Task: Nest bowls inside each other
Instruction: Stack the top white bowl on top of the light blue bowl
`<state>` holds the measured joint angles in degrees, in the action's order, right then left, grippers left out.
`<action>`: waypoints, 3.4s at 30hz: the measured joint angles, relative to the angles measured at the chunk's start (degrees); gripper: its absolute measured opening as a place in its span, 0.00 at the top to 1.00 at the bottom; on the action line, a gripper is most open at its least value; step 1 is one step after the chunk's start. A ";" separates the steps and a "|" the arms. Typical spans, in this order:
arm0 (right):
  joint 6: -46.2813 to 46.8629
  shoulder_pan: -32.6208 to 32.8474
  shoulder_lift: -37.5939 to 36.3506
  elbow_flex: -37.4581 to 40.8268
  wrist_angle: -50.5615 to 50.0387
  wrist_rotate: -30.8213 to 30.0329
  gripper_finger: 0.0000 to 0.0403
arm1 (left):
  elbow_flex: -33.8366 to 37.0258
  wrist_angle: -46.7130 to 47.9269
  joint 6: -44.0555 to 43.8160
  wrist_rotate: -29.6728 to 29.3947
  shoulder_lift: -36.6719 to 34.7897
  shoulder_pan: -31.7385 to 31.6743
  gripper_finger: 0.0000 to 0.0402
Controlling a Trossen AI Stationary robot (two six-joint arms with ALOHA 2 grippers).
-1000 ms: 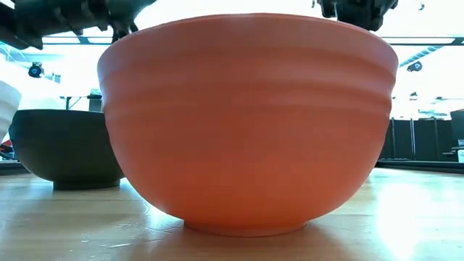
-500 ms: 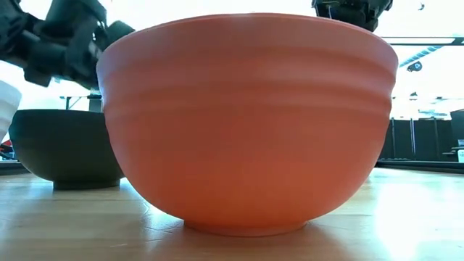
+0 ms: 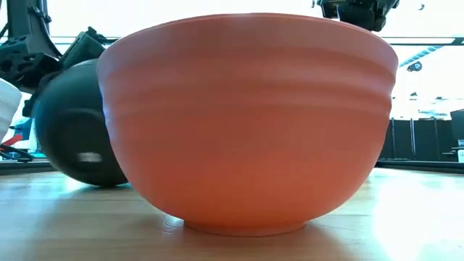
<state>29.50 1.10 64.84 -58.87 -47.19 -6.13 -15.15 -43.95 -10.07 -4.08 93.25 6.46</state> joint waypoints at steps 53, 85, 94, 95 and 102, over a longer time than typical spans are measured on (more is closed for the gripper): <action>-16.48 -6.36 23.81 5.84 1.12 6.29 0.71 | -0.32 -22.95 -0.03 0.27 -38.63 -0.09 1.00; -39.18 5.11 1.60 -11.51 6.48 2.24 0.98 | -1.15 -23.03 -0.04 0.33 -39.14 -0.09 1.00; -52.84 13.15 12.65 -23.47 2.72 -4.59 0.98 | -1.15 -23.03 -0.04 0.36 -39.16 -0.09 1.00; -54.16 13.63 13.88 -24.70 1.64 -4.57 0.98 | -1.15 -23.04 -0.04 0.36 -39.16 -0.09 1.00; -61.23 16.56 23.01 -33.13 -9.28 -4.48 0.98 | -1.15 -23.02 -0.04 0.38 -39.16 -0.09 1.00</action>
<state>-31.73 17.67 87.85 -92.00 -56.47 -10.61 -16.29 -66.97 -10.11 -3.70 54.08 6.38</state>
